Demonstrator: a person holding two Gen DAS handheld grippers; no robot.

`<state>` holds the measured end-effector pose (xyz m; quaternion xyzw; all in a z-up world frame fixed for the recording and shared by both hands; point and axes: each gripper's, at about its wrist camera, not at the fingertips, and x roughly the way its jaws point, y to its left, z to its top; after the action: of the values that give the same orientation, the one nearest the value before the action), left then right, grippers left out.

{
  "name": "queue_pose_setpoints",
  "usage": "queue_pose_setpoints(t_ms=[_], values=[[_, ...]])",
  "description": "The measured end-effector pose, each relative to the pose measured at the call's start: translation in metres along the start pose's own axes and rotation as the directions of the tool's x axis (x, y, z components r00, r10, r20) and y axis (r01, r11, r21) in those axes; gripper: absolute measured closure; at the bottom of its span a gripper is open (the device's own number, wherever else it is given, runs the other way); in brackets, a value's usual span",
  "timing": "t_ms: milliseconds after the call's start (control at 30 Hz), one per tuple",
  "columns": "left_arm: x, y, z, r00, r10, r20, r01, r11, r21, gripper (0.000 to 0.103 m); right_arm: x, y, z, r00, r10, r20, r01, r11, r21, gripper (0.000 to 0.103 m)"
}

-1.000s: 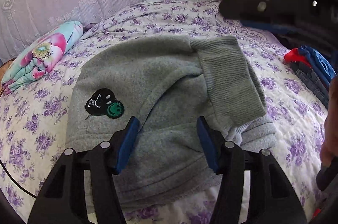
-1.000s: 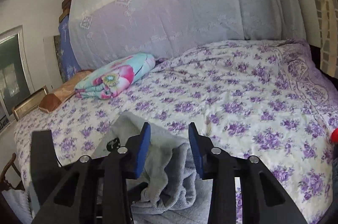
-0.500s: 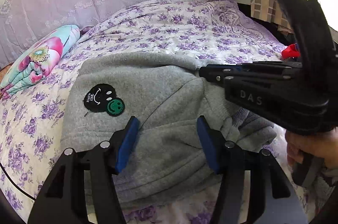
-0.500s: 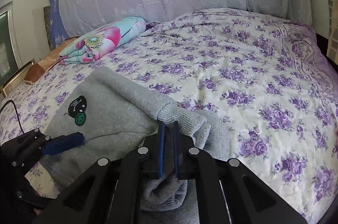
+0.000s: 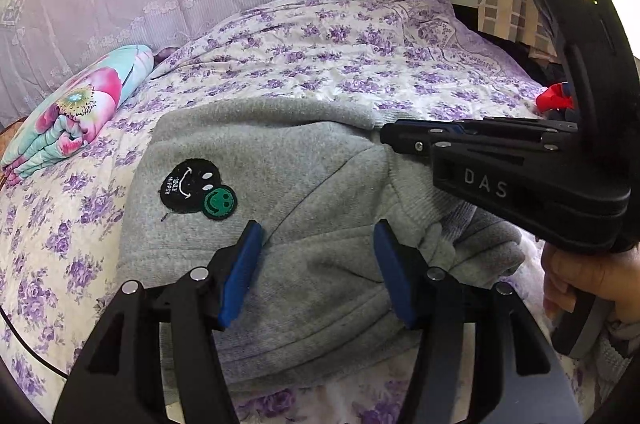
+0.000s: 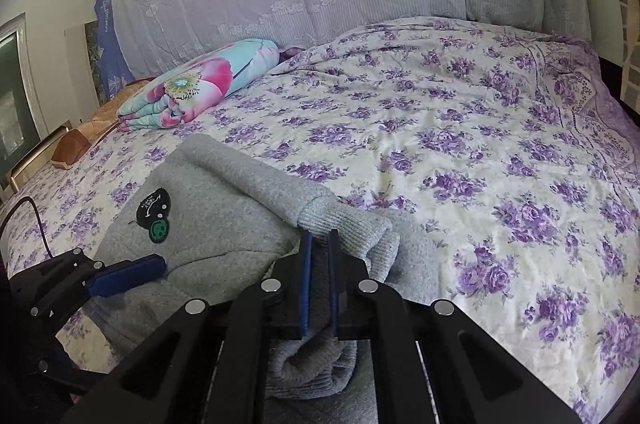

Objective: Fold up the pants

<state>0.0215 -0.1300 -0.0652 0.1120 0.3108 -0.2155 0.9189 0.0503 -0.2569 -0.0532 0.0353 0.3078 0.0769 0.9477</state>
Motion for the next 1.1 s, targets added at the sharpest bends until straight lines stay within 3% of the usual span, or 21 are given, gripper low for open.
queue_pose_setpoints(t_ms=[300,367,400,433,500,700,800,967,1100], values=[[-0.006,0.003,0.0,1.0,-0.011,-0.015,0.011,1.0,-0.014,0.046,-0.014,0.007,-0.001,1.0,0.001,0.009,-0.001,1.0,-0.019,0.093],[-0.011,0.006,0.001,1.0,-0.014,-0.012,0.014,1.0,-0.019,0.042,-0.02,0.007,-0.003,1.0,-0.002,0.015,0.003,1.0,-0.02,0.088],[-0.015,0.01,0.001,1.0,-0.016,-0.005,0.015,1.0,-0.027,0.038,-0.025,0.008,-0.003,1.0,-0.004,0.02,0.005,1.0,-0.021,0.081],[-0.019,0.015,0.001,1.0,-0.013,0.004,0.013,0.999,-0.039,0.035,-0.03,0.009,-0.004,1.0,-0.009,0.025,0.009,1.0,-0.022,0.061],[-0.028,0.03,0.001,1.0,0.009,0.021,-0.007,0.997,-0.071,0.034,-0.042,0.01,-0.008,0.997,-0.069,0.04,0.071,0.997,-0.035,0.036],[-0.036,0.097,0.009,0.995,0.097,0.002,-0.094,0.969,-0.227,0.034,-0.076,0.008,-0.014,0.992,-0.079,0.096,0.083,0.996,-0.037,0.036],[-0.032,0.119,0.018,0.996,0.093,-0.013,-0.093,0.954,-0.284,0.034,-0.085,0.017,-0.011,0.991,-0.072,0.116,0.079,0.995,-0.055,0.034],[-0.014,0.116,0.047,0.993,0.121,-0.005,-0.119,0.972,-0.2,0.034,-0.094,0.053,-0.004,0.985,0.042,0.166,-0.018,0.99,-0.143,0.027],[0.018,0.112,0.073,0.993,0.105,-0.045,-0.111,0.981,-0.16,0.033,-0.081,0.087,-0.008,0.987,0.086,0.136,-0.046,0.96,-0.276,0.022]])
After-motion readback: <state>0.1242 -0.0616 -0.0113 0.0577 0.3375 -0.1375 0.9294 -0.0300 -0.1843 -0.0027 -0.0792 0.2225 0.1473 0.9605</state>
